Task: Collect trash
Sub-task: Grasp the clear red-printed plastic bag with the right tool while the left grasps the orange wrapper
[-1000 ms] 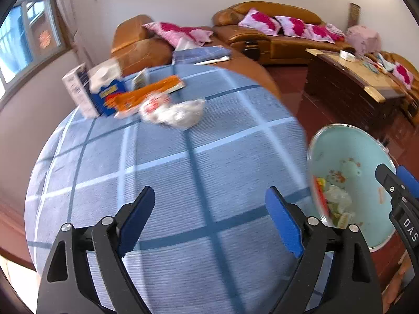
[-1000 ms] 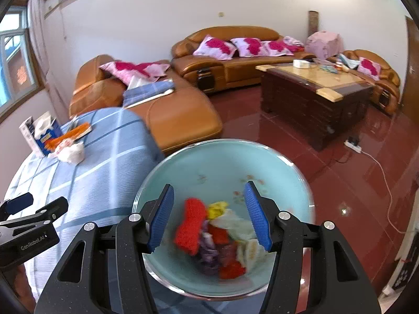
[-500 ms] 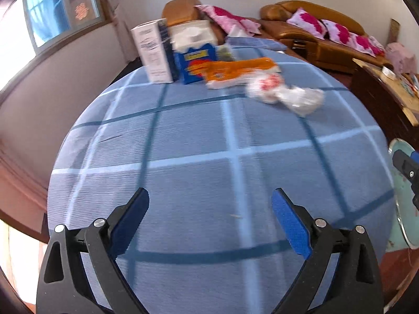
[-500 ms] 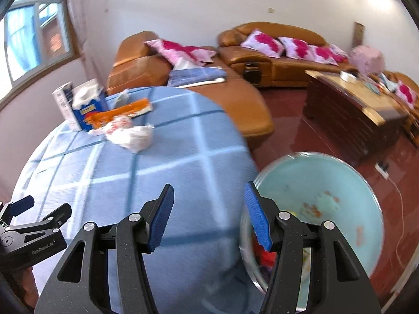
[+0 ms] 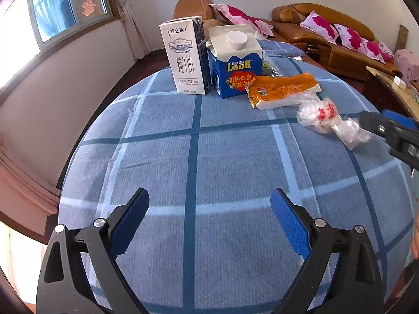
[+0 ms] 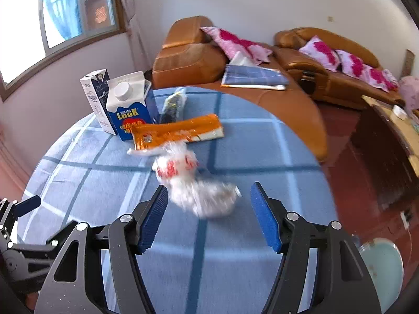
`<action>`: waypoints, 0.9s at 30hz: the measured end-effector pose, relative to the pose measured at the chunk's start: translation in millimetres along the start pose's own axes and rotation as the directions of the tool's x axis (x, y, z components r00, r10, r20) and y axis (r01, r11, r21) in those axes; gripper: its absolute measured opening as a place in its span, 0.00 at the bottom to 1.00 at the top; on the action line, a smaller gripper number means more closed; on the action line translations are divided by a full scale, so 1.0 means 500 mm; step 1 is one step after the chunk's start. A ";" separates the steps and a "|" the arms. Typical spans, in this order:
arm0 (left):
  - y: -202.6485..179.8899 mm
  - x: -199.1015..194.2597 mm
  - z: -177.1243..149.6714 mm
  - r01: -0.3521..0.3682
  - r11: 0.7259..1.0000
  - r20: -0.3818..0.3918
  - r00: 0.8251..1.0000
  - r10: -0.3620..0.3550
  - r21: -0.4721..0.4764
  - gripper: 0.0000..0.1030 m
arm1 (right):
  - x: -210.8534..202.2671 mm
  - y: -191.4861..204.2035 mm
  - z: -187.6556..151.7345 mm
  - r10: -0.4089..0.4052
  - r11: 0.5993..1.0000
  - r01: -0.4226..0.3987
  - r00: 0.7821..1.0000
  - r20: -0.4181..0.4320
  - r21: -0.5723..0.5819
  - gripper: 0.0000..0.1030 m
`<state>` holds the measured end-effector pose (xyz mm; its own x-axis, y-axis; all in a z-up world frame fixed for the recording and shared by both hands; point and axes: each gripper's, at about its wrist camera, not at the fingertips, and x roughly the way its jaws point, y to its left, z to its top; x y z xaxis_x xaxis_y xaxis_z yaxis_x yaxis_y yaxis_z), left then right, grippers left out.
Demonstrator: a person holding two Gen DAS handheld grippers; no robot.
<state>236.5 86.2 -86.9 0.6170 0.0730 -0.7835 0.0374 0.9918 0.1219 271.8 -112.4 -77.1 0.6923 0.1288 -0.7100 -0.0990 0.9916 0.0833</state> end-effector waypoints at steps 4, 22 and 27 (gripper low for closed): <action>0.006 0.017 0.016 0.012 1.000 -0.010 1.000 -0.012 0.011 0.89 | 0.072 0.018 0.031 0.035 0.997 -0.039 0.997 -0.063 -0.068 0.63; -0.086 0.060 0.118 0.100 0.979 0.081 0.990 -0.116 0.178 0.81 | 0.017 -0.098 0.008 -0.105 0.984 0.098 0.993 -0.044 -0.149 0.23; -0.147 0.077 0.184 0.151 0.944 0.121 0.974 -0.194 0.295 0.79 | -0.010 -0.204 0.027 -0.159 0.986 0.156 0.987 -0.038 -0.057 0.23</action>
<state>330.0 6.4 -70.1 0.6883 -0.1335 -0.7130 0.3603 0.9160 0.1763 288.2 -214.3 -72.4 0.6715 -0.0308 -0.7403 -0.0301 0.9972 -0.0688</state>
